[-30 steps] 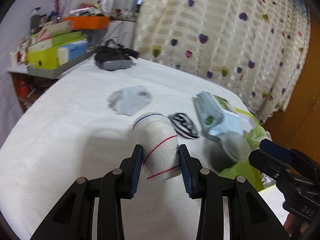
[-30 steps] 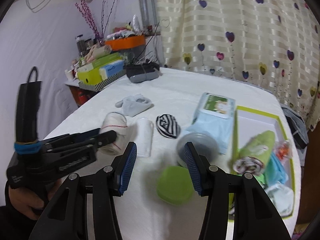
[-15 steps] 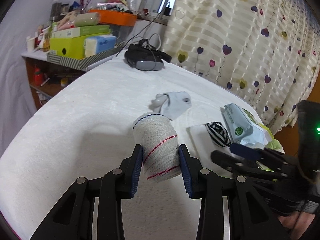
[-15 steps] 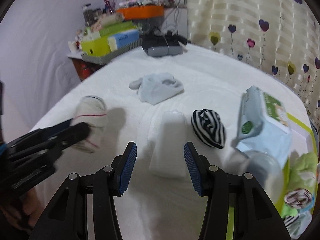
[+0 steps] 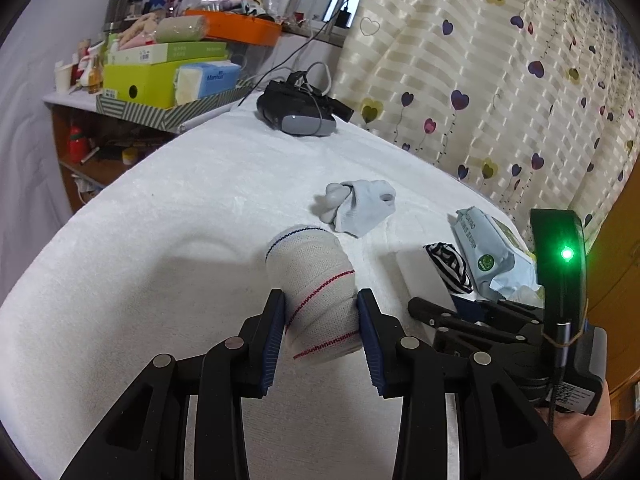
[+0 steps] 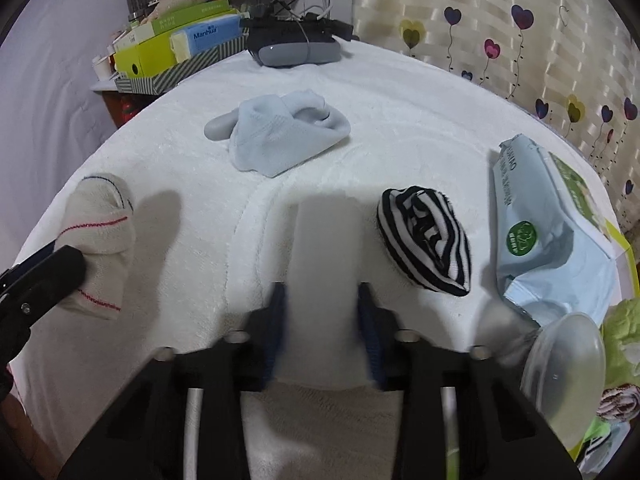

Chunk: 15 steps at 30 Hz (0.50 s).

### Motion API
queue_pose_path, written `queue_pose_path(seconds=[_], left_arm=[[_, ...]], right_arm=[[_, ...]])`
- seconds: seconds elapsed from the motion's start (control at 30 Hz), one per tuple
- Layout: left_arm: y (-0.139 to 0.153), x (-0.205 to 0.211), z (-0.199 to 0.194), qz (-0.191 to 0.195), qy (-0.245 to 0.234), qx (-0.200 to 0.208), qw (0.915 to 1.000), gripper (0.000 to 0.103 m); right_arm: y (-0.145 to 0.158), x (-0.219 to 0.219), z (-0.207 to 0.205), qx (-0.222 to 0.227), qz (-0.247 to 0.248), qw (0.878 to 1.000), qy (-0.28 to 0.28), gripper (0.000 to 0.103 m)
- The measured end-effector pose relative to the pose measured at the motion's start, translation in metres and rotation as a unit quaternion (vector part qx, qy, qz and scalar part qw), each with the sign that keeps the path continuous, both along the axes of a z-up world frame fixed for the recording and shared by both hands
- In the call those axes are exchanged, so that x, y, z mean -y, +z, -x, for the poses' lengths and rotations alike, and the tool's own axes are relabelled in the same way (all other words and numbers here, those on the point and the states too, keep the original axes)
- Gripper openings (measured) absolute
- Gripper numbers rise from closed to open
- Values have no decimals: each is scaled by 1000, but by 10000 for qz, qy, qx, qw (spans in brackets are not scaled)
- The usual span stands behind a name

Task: Organize soft objects
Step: 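Grasp the white rolled towel with the right tool while the left holds the sock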

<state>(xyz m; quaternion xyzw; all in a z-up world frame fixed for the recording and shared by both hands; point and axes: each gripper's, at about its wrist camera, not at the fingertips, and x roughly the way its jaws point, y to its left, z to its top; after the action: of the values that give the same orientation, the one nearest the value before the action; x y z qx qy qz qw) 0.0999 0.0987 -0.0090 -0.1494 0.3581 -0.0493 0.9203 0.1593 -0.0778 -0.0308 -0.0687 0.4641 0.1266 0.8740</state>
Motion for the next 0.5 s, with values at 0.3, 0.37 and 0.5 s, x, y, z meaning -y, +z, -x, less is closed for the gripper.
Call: queue_pose_path(seconds=[0.3, 0.37, 0.5], left_arm=[[10, 15, 9, -63, -110, 136, 9998, 35], [14, 21, 14, -90, -153, 183, 9997, 35], [24, 33, 24, -125, -258, 267, 9992, 35]], right_arm=[[31, 10, 32, 405, -531, 9975, 247, 27], [41, 15, 45, 536, -624, 9962, 282, 27], [58, 27, 64, 753, -815, 9934, 289, 27]])
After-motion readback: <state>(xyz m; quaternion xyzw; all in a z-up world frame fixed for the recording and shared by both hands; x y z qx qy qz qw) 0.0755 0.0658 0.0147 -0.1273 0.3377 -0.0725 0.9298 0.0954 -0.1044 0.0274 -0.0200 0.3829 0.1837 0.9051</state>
